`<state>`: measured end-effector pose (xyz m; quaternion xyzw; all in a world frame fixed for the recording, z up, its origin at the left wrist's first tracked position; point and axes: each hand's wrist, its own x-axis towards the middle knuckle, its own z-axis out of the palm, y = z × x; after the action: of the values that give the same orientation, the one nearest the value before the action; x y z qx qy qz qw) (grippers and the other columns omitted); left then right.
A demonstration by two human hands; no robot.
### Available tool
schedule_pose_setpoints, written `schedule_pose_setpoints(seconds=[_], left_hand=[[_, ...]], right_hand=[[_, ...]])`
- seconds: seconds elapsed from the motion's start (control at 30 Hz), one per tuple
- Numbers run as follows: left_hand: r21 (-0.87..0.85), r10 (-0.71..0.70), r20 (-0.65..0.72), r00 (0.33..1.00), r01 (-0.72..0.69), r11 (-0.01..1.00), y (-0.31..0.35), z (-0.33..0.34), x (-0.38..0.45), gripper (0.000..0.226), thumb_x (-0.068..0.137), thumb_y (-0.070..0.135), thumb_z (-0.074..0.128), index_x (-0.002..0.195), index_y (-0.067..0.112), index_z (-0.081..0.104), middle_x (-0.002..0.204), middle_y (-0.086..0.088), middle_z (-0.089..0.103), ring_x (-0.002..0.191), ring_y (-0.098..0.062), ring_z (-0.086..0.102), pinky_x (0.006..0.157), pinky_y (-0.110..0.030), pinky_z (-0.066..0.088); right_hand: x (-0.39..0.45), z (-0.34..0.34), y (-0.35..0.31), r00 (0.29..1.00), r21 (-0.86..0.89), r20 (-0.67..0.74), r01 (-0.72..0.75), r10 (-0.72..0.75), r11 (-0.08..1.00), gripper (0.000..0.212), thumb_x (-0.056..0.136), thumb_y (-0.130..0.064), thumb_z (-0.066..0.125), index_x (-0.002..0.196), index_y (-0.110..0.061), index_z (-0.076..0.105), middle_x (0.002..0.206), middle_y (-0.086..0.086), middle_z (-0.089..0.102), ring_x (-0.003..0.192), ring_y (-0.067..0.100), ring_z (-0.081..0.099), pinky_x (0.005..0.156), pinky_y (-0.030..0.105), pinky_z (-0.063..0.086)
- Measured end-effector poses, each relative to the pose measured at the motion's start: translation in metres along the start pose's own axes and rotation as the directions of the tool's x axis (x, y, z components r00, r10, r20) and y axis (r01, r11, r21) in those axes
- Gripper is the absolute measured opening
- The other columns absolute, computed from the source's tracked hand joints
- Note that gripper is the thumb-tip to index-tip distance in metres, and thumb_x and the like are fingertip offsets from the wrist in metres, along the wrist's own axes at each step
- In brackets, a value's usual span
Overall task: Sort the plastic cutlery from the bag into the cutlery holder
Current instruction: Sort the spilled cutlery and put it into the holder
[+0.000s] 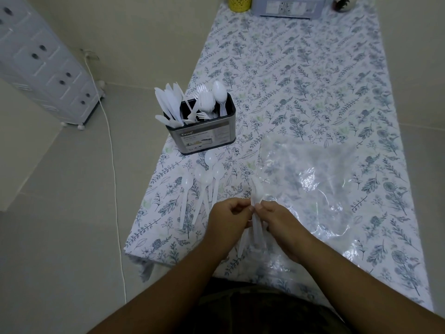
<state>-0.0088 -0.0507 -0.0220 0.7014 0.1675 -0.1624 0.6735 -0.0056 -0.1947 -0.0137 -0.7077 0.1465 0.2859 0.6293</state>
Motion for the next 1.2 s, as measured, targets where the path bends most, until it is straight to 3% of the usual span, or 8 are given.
schedule_pose_setpoints(seconds=[0.07,0.2,0.3,0.43,0.63,0.83,0.97,1.2], left_hand=[[0.058,0.019,-0.018,1.000,-0.018,0.998,-0.001,0.000,0.000,0.015,0.091,0.012,0.071,0.106,0.013,0.073,0.092,-0.005,0.076,0.085,-0.015,0.075,0.076,-0.035,0.063],[0.196,0.064,-0.045,0.997,-0.054,0.979,-0.006,-0.003,0.000,0.026,0.086,0.032,0.072,0.109,0.019,0.073,0.091,0.003,0.075,0.085,-0.011,0.073,0.078,-0.041,0.063],[0.263,0.095,-0.020,0.995,-0.087,0.961,-0.005,-0.006,-0.002,0.030,0.086,0.037,0.075,0.110,0.019,0.074,0.091,0.006,0.075,0.085,-0.004,0.072,0.079,-0.031,0.062],[0.322,0.158,-0.013,0.987,-0.145,0.936,-0.001,-0.013,-0.004,0.027,0.085,0.031,0.079,0.108,0.018,0.073,0.089,0.010,0.074,0.083,0.002,0.069,0.075,-0.017,0.057],[0.332,0.244,-0.003,0.970,-0.229,0.915,0.012,-0.021,-0.004,0.029,0.086,0.025,0.078,0.113,0.021,0.070,0.090,0.012,0.070,0.085,0.004,0.065,0.069,-0.007,0.050],[0.327,0.294,0.012,0.956,-0.282,0.902,0.039,-0.036,0.007,0.023,0.086,0.021,0.077,0.100,0.037,0.067,0.096,0.014,0.068,0.083,0.001,0.068,0.076,-0.019,0.058],[0.362,0.364,-0.006,0.931,-0.337,0.869,0.056,-0.045,0.016,0.023,0.086,0.015,0.077,0.106,0.025,0.075,0.088,0.021,0.068,0.083,0.008,0.064,0.073,-0.006,0.049],[0.472,0.525,0.007,0.851,-0.466,0.749,0.121,-0.066,0.052,0.030,0.089,0.011,0.074,0.117,0.019,0.069,0.095,0.016,0.069,0.086,0.013,0.064,0.076,-0.004,0.050]], right_hand=[[0.001,-0.002,0.001,1.000,0.005,-0.001,0.002,-0.002,1.000,0.036,0.097,-0.039,0.051,0.090,-0.008,0.068,0.102,0.025,0.071,0.097,0.047,0.065,0.084,0.050,0.048],[0.003,-0.004,0.005,0.999,0.077,0.038,-0.033,0.030,0.997,0.030,0.105,-0.019,0.049,0.088,-0.005,0.069,0.092,0.016,0.074,0.088,0.028,0.067,0.085,0.045,0.049],[0.000,-0.003,0.004,0.998,0.069,0.059,-0.033,0.029,0.997,0.031,0.104,-0.014,0.050,0.082,-0.009,0.070,0.082,0.005,0.075,0.079,0.017,0.070,0.078,0.035,0.054],[0.000,-0.003,0.007,0.999,0.019,-0.001,0.048,-0.048,0.999,0.025,0.102,-0.013,0.057,0.088,-0.006,0.077,0.092,0.007,0.078,0.088,0.020,0.074,0.080,0.030,0.060],[0.003,-0.003,-0.002,0.981,0.009,-0.046,0.188,-0.188,0.982,0.017,0.096,-0.007,0.066,0.090,-0.011,0.082,0.095,0.013,0.078,0.094,0.029,0.076,0.086,0.040,0.063],[0.010,-0.003,-0.033,0.957,-0.007,0.008,0.291,-0.291,0.957,0.017,0.094,-0.004,0.069,0.106,-0.009,0.080,0.096,0.004,0.081,0.092,0.021,0.077,0.082,0.035,0.063],[0.023,0.000,-0.055,0.941,-0.033,0.011,0.339,-0.339,0.940,0.019,0.092,-0.004,0.072,0.107,-0.011,0.080,0.096,0.004,0.081,0.092,0.021,0.077,0.084,0.040,0.064],[0.060,0.002,-0.130,0.883,-0.165,0.017,0.465,-0.469,0.870,0.022,0.088,-0.006,0.075,0.107,-0.018,0.078,0.092,0.005,0.080,0.085,0.020,0.078,0.086,0.043,0.063]])
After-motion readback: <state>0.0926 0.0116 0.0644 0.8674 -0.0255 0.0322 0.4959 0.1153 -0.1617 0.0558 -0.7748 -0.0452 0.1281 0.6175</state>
